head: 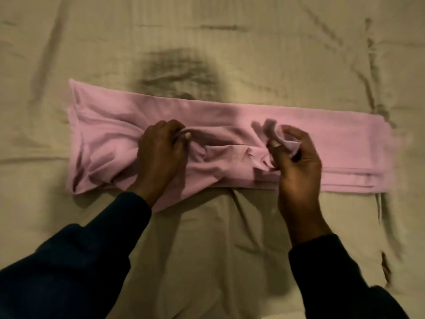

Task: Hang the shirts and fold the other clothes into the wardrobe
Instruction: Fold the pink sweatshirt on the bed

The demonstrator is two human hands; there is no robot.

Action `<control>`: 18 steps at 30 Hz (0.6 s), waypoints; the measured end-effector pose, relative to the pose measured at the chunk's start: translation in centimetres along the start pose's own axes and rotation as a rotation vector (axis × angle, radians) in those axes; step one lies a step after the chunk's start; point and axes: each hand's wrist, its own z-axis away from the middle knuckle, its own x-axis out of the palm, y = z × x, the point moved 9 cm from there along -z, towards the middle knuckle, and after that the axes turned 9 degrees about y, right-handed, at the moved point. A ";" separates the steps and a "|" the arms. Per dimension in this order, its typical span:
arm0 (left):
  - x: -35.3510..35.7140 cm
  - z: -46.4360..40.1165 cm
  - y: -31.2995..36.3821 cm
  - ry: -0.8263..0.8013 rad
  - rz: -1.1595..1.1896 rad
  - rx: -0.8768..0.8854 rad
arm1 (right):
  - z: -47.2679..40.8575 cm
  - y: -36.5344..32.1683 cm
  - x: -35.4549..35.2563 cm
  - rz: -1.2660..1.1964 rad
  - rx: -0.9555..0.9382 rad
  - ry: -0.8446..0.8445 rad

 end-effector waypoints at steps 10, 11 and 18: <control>2.5 -1.4 2.0 -0.062 -0.103 -0.028 | -5.4 6.0 -5.1 0.201 0.407 -0.047; 2.7 -1.5 2.2 -0.078 -0.073 -0.035 | -6.1 6.0 -5.1 0.224 0.409 -0.059; 2.2 -1.9 4.9 -0.130 0.112 0.024 | -8.8 5.3 -3.4 0.047 0.426 -0.189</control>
